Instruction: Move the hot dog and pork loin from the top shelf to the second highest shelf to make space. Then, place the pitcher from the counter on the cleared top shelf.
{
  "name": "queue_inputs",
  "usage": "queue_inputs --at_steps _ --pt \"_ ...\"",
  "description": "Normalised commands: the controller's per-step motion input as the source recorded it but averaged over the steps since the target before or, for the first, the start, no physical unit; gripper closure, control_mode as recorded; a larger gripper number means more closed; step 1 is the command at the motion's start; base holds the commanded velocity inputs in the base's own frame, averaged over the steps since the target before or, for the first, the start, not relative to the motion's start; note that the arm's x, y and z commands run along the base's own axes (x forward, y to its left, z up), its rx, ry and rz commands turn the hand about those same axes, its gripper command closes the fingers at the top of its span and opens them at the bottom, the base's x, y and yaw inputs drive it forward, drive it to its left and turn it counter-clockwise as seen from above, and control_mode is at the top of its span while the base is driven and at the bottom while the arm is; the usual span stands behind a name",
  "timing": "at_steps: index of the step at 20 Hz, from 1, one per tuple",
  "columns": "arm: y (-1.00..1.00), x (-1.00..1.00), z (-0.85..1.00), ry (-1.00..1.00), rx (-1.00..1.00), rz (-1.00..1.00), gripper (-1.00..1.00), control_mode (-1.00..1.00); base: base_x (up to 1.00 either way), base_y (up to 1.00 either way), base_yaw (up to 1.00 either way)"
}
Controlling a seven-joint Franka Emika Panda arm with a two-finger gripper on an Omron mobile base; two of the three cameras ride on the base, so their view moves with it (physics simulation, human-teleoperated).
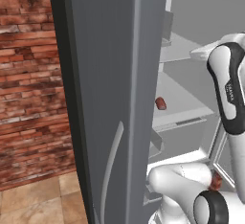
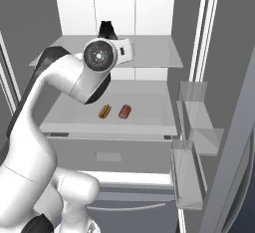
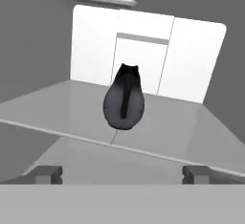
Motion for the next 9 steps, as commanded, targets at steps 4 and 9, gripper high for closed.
queue_inputs --at_steps 4,9 --pt "0.00 -0.86 -0.25 0.39 -0.20 0.16 -1.00 -1.00 0.00 0.00 0.00" --pt "0.03 -0.90 -0.57 0.45 -0.17 0.14 -1.00 -1.00 0.00 0.00 0.00"
